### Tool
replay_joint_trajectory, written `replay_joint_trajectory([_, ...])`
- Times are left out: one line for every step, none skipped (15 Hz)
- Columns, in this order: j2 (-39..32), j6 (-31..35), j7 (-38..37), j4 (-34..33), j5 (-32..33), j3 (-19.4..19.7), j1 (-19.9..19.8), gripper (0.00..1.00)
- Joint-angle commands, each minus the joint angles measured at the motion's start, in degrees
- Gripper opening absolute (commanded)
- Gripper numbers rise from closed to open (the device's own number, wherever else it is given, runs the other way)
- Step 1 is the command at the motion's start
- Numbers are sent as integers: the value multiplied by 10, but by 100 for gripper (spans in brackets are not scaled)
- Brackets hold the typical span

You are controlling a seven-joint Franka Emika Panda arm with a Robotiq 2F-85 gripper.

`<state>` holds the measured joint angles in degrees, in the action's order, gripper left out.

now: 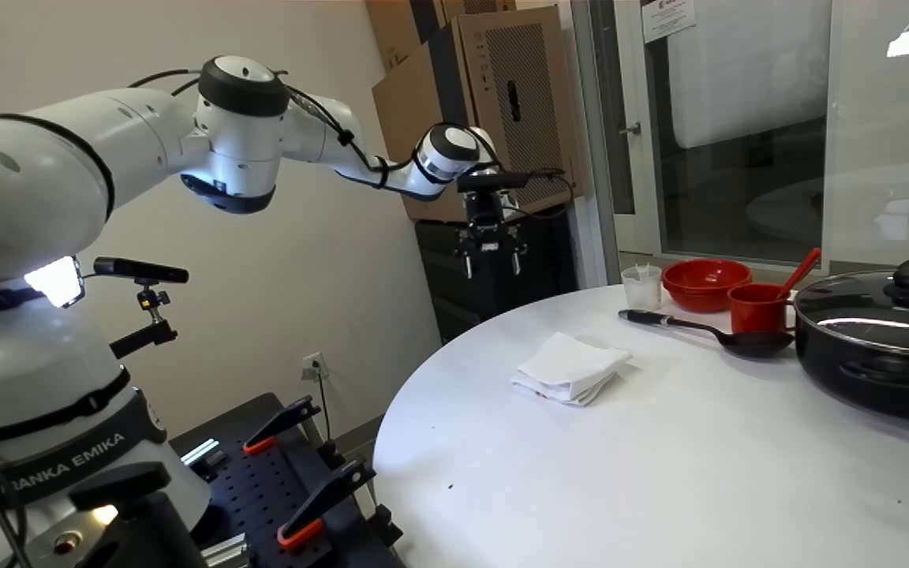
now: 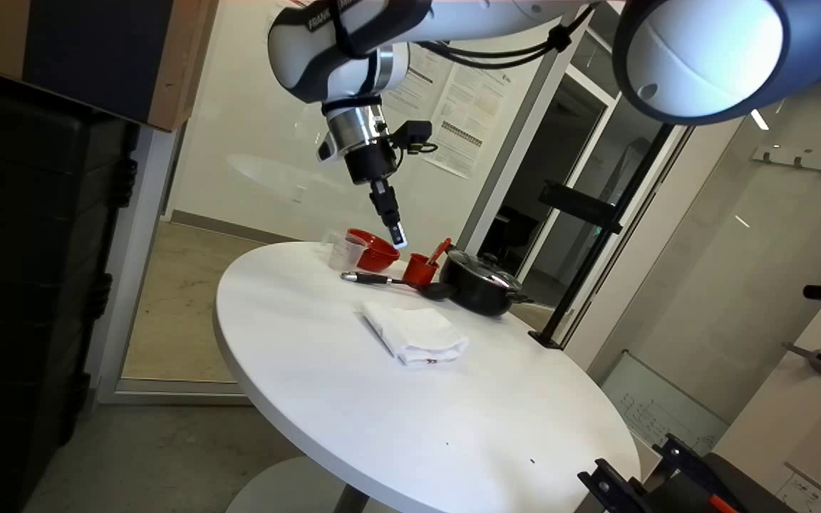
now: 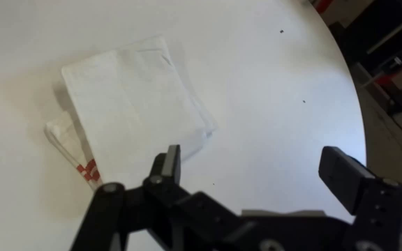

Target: Fold the towel

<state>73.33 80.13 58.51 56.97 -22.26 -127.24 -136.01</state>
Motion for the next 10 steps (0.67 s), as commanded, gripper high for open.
replay_joint_trajectory([-74, -20, -49, 68, -44, 7, 20, 100])
replay_joint_trajectory([-90, -22, -60, 83, -54, 12, 23, 100])
replay_joint_trajectory([-107, -25, -68, 98, -61, 18, 24, 100])
replay_joint_trajectory([-123, -31, -76, 111, -69, 27, 25, 100])
replay_joint_trajectory([-138, -34, -86, 124, -77, 33, 26, 100])
replay_joint_trajectory([-153, -38, -96, 135, -84, 41, 27, 100])
replay_joint_trajectory([-166, -42, -113, 142, -92, 48, 28, 100])
replay_joint_trajectory([-126, -34, -85, 97, -71, 38, 12, 100])
replay_joint_trajectory([-136, -35, -87, 102, -72, 40, 11, 100])
replay_joint_trajectory([-139, -35, -87, 102, -73, 40, 9, 100])
